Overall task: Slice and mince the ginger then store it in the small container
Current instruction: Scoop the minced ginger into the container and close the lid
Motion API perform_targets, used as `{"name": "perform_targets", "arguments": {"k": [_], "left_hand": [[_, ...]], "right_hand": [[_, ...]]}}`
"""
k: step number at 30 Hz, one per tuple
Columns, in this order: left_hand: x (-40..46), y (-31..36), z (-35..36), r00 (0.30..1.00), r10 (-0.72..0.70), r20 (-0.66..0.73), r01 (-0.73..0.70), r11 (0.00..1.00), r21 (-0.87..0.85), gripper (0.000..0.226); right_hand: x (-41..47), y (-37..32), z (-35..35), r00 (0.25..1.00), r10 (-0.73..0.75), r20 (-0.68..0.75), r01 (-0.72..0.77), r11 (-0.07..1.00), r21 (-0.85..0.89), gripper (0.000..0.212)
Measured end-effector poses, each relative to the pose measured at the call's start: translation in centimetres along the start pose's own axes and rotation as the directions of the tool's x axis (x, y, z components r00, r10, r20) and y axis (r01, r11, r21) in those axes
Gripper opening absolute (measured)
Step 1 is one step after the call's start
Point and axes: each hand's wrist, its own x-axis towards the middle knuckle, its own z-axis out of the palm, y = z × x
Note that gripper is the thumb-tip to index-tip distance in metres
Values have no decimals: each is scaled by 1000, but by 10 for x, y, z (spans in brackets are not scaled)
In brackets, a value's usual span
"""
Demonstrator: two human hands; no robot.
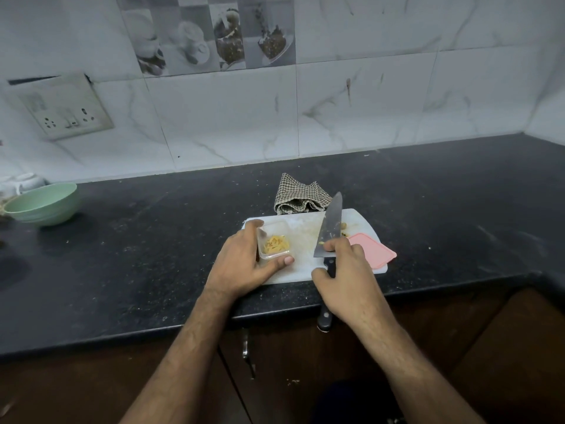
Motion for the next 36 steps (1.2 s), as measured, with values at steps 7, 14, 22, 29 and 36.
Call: {"name": "perform_targets", "arguments": {"k": [7,14,22,29,36], "left_hand": [[-3,5,-4,995,-12,-102,9,999,-31,99],[-1,3,-6,996,13,-89,-16,999,-42,101],[-2,3,-5,998,23,-62,-26,998,-53,105],[-5,7,-6,999,16,-39,-18,999,-28,103],[-26,21,-14,993,5,-115,-19,993,-118,100]], "right_hand": [[34,-9,24,996,94,-7,-94,993,72,42],[48,-12,40,999,26,-34,-26,1000,-5,26],[45,-5,31,999,-40,-12,39,995,-92,26],[44,10,18,995,-78,-68,72,993,-90,26],[48,52,-22,977,-6,-214,-70,936,-344,45]]}}
